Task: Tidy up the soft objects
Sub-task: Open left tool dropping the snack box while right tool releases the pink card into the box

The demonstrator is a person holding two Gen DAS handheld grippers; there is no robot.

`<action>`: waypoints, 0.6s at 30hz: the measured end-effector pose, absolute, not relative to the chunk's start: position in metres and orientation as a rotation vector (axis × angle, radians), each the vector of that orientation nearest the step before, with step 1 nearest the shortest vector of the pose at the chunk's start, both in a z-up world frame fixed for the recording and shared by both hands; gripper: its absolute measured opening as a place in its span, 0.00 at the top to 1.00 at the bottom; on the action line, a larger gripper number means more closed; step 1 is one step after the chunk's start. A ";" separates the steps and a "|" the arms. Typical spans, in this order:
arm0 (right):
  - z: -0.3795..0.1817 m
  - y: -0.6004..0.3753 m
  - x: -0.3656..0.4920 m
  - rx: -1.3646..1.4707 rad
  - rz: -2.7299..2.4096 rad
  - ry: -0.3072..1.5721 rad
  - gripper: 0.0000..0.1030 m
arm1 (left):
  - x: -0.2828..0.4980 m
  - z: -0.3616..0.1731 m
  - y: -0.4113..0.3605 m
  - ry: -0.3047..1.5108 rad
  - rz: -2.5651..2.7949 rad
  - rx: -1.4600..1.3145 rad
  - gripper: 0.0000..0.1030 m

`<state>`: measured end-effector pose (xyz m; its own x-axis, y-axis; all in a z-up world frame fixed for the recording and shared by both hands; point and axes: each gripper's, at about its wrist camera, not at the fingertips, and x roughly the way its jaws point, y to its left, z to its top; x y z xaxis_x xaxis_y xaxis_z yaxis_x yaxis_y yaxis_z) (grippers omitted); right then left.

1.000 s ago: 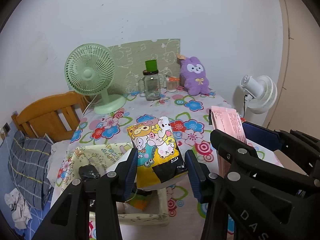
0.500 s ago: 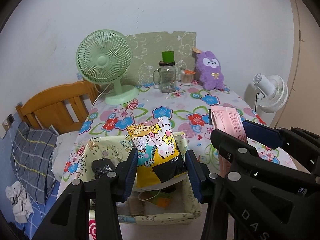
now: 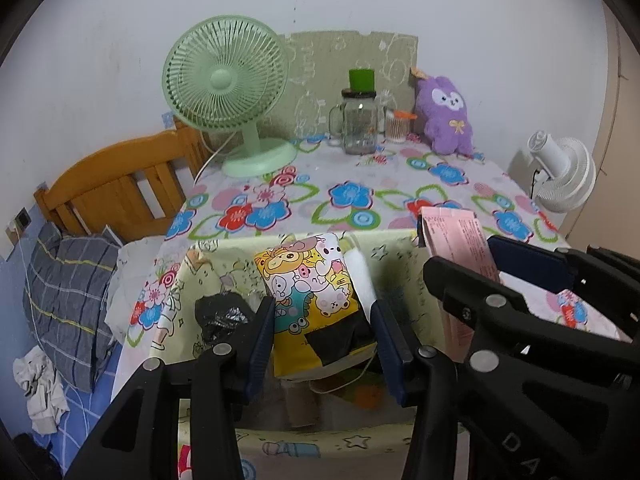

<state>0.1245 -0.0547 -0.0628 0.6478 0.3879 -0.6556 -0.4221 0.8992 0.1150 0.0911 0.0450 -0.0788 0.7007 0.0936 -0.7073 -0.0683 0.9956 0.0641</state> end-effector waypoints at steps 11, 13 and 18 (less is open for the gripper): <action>-0.075 -0.035 0.136 -0.059 0.488 0.766 0.58 | 0.094 -0.094 0.063 0.842 0.098 0.024 0.49; -0.076 -0.031 0.137 -0.062 0.498 0.769 0.58 | 0.093 -0.094 0.067 0.842 0.104 0.021 0.47; -0.076 -0.022 0.138 -0.067 0.533 0.770 0.58 | 0.089 -0.090 0.074 0.821 0.118 0.012 0.29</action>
<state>0.1377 -0.0216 -0.0760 0.5928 0.4341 -0.6784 -0.4822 0.8660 0.1328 0.0892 0.0742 -0.0897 0.6753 0.1099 -0.7294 -0.1004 0.9933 0.0567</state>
